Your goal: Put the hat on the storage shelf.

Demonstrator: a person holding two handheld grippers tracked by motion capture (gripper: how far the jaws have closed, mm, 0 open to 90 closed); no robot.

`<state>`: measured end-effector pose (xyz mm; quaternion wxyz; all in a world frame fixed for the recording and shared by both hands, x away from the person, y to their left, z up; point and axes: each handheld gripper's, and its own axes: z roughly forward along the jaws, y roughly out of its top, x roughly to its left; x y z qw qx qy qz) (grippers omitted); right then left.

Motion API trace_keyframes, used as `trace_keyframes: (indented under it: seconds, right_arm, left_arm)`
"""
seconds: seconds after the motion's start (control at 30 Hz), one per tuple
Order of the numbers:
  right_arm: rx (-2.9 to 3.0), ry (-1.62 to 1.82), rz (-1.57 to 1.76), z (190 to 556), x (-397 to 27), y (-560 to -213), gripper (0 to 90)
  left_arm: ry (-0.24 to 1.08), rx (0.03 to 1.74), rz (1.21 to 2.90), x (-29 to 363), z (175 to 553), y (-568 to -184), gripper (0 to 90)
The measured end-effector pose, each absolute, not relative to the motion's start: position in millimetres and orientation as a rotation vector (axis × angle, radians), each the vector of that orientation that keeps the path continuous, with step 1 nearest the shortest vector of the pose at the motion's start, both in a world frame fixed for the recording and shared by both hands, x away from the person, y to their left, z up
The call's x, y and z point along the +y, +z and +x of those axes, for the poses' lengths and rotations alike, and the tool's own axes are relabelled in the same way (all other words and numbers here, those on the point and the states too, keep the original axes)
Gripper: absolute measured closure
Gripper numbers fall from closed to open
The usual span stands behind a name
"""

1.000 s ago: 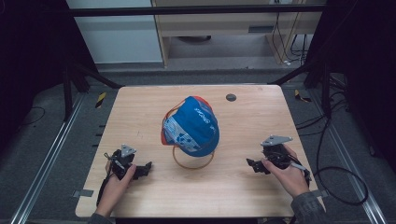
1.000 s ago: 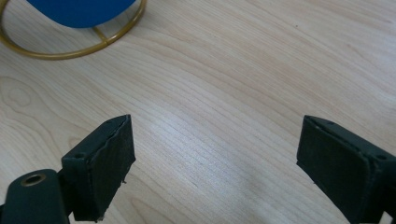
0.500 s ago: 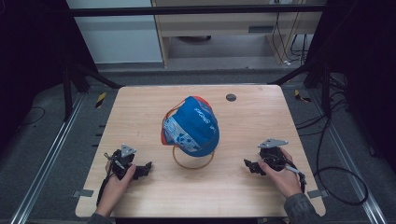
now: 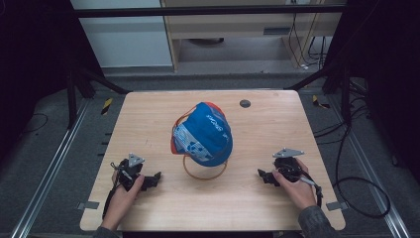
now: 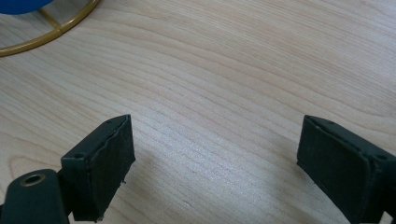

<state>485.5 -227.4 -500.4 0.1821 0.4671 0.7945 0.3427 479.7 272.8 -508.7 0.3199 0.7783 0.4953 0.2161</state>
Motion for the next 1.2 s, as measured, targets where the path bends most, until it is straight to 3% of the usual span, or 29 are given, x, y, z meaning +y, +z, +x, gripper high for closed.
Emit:
trace_keyframes:
  seconds: [1.2]
  right_arm:
    - [2.160,0.946,1.334,476.9,-215.6,-512.0,8.1]
  left_arm:
    - [0.568,1.300,2.047,272.7,479.6,-508.8,0.0]
